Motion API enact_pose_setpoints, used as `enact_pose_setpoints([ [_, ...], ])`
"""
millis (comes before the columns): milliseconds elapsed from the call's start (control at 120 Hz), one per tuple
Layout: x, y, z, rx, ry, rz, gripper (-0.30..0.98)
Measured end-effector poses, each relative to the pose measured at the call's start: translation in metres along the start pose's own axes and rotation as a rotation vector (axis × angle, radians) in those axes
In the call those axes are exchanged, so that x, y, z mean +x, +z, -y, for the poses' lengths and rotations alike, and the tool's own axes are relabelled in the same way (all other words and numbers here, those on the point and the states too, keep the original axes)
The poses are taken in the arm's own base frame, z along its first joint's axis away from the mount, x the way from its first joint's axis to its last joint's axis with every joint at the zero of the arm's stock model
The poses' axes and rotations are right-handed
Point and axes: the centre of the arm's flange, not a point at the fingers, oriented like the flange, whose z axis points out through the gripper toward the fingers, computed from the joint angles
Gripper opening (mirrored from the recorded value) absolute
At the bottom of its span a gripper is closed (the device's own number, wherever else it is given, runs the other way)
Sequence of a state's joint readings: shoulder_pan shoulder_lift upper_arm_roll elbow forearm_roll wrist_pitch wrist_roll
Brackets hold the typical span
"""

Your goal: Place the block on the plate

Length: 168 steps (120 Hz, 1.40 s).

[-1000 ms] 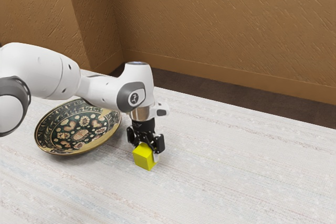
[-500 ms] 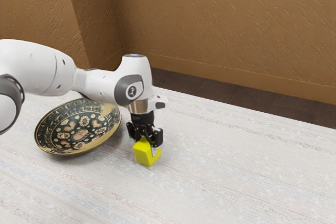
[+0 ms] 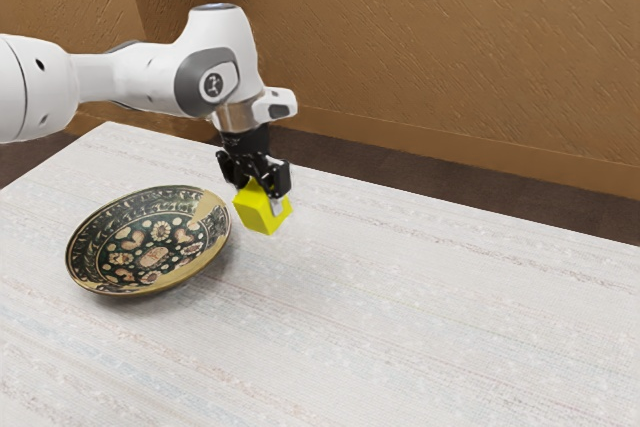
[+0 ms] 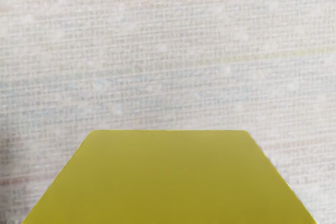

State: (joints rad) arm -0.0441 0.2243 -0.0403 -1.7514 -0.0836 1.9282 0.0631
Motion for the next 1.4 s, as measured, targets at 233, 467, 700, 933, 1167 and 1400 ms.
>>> enact_pose_setpoints([
  [233, -0.018, -0.025, 0.087, 0.058, -0.132, 0.01, 0.4],
  [467, -0.037, -0.034, 0.156, 0.105, -0.236, 0.026, 0.4],
  [700, -0.036, -0.003, 0.205, 0.134, -0.307, 0.077, 0.4],
  [933, -0.034, 0.047, 0.243, 0.135, -0.359, 0.13, 0.4],
  [1167, -0.033, 0.089, 0.262, 0.126, -0.384, 0.163, 0.4],
  [1400, -0.029, 0.095, 0.26, 0.12, -0.377, 0.153, 0.53],
])
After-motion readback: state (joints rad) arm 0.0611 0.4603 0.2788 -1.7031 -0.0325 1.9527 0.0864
